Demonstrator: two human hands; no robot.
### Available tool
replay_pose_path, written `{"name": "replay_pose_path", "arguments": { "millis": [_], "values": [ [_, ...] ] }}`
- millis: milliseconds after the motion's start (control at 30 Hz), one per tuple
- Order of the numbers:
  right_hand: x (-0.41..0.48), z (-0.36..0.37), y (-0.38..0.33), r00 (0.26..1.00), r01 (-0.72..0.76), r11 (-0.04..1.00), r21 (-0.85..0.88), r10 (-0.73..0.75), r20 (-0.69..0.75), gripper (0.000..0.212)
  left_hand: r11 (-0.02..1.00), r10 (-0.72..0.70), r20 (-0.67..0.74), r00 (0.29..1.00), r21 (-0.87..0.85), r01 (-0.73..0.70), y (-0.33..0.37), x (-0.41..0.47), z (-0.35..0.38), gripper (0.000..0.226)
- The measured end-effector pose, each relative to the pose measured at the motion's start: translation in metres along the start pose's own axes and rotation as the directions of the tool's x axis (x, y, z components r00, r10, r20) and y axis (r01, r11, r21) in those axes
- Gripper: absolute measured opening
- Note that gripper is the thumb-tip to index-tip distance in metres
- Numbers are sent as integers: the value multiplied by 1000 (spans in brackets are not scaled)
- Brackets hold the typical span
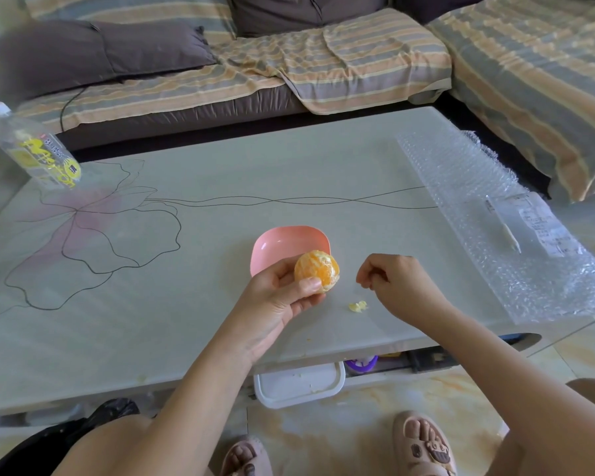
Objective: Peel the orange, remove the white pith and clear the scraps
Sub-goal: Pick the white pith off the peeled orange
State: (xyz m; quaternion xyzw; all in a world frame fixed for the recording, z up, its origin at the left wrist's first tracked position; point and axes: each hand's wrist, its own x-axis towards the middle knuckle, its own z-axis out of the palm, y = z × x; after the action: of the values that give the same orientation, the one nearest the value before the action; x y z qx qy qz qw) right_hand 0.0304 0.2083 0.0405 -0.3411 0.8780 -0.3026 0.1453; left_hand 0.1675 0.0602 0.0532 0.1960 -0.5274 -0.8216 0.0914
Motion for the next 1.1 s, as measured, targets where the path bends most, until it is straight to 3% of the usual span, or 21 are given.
{"name": "replay_pose_path", "arguments": {
  "millis": [267, 400, 567, 667, 833, 933, 1100],
  "values": [
    [-2, -1, -5, 999, 35, 999, 2, -35, -14, 31, 999, 34, 79, 996, 30, -37, 5, -3, 0, 59],
    [-10, -10, -12, 965, 226, 974, -34, -228, -130, 18, 998, 54, 62, 997, 14, -55, 7, -4, 1, 63],
    [-26, -23, -23, 848, 449, 893, 24, -418, -325, 13, 998, 56, 41, 998, 5, -56, 7, -3, 1, 60],
    [-33, -27, -30, 803, 517, 854, 60, -460, -379, 15, 993, 93, 68, 993, 71, -98, 8, -2, 2, 58],
    [-36, -32, -36, 814, 525, 839, 141, -447, -372, 17, 938, 210, 92, 973, 262, -228, 11, -7, 10, 54],
    [-38, -33, -37, 821, 524, 831, 189, -433, -371, 19, 832, 338, 96, 936, 433, -345, 10, -10, 15, 51],
    [-39, -32, -39, 841, 500, 838, 220, -409, -355, 13, 507, 555, 180, 812, 701, -502, 6, -16, 21, 51]
  ]
}}
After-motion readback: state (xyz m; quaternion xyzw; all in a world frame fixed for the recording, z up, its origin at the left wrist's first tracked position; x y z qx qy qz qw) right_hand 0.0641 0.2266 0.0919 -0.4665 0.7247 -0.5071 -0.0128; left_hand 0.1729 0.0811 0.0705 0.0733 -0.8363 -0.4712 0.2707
